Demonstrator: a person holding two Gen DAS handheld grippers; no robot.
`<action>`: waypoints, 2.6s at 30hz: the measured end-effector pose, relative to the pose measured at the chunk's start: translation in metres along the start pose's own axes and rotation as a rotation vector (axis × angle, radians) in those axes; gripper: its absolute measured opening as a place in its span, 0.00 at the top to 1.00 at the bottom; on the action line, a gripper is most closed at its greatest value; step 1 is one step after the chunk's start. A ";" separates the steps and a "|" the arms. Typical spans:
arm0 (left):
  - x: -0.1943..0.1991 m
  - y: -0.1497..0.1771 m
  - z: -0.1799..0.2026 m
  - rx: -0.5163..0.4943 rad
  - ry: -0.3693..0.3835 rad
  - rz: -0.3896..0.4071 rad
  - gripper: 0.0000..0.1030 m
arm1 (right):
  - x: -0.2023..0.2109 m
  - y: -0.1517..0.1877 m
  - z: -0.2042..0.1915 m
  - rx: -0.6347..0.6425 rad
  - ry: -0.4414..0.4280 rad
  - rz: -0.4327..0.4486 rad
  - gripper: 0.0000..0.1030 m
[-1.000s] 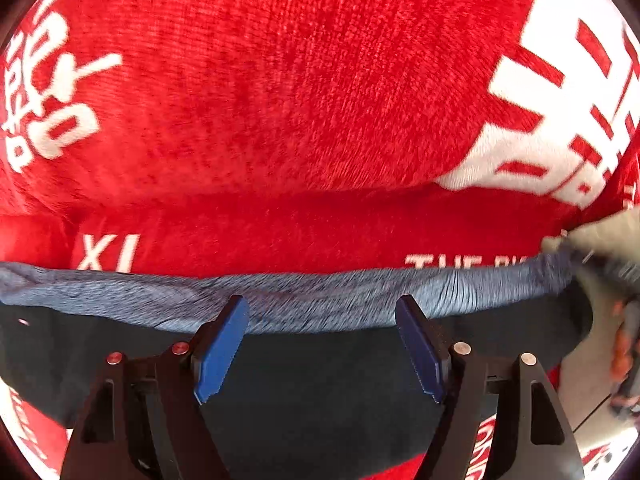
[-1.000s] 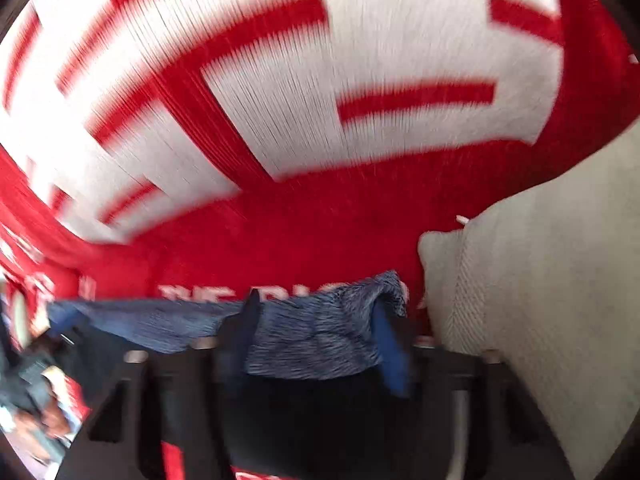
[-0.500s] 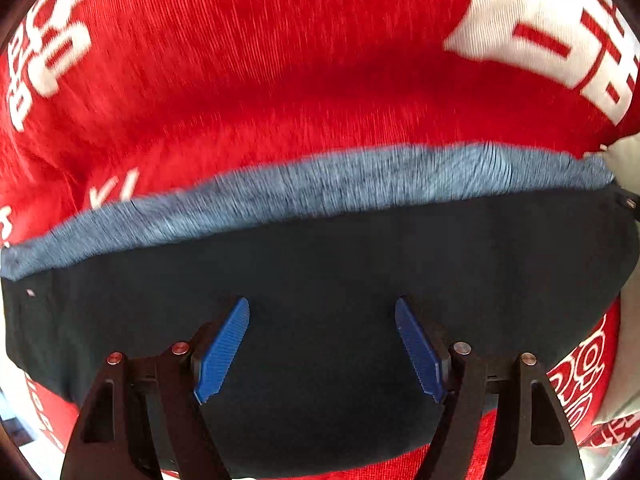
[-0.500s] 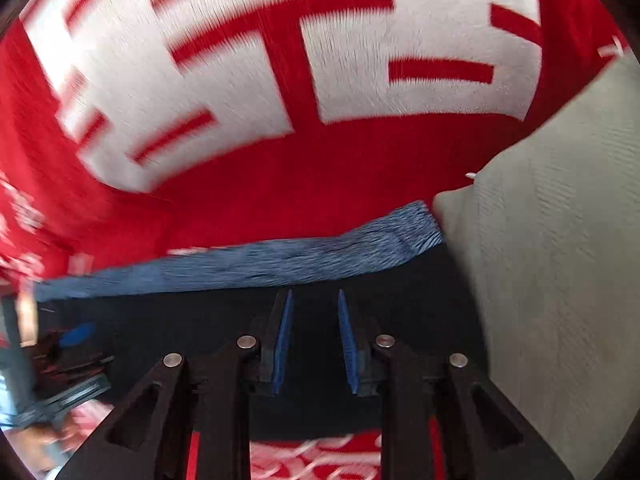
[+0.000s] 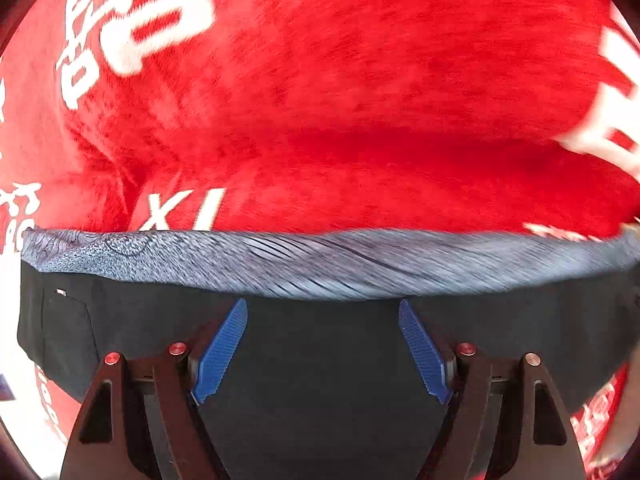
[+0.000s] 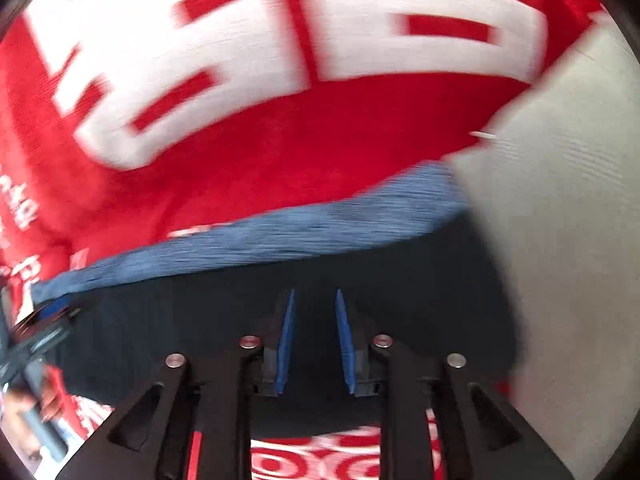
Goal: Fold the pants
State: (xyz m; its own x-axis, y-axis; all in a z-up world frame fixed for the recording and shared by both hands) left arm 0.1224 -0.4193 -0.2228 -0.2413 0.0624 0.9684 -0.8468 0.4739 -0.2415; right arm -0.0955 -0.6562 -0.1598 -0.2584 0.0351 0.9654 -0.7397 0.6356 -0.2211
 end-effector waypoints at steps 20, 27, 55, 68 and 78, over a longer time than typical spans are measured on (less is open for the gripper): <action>0.021 0.013 -0.087 0.045 -0.126 0.066 0.05 | -0.021 0.008 -0.099 0.041 -0.037 -0.023 0.60; -0.021 0.011 -0.197 0.121 -0.291 0.032 0.05 | -0.034 0.078 -0.187 0.112 -0.119 -0.077 0.41; -0.053 -0.020 -0.384 0.101 0.055 -0.045 0.50 | -0.106 0.095 -0.272 0.218 0.155 -0.028 0.29; -0.050 -0.030 -0.393 0.141 -0.092 0.040 0.59 | -0.068 0.101 -0.312 0.173 0.068 -0.026 0.63; 0.010 0.038 -0.305 0.007 0.070 0.040 0.17 | -0.086 0.152 -0.383 0.018 -0.307 -0.149 0.41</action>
State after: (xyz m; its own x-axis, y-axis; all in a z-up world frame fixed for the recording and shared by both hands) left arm 0.2326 -0.1326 -0.2033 -0.2417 0.1430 0.9598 -0.8404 0.4637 -0.2807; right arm 0.0521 -0.2671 -0.2239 -0.3196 -0.2926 0.9012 -0.7933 0.6028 -0.0856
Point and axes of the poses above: each gripper's, at about its wrist camera, not at the fingertips, and x roughly against the way its jaws point, z to its right, y to its underside, the point moved 4 cm from there along -x, roughly the way its jaws point, and after that the axes turned 3 degrees about z, right-handed, at the moved point
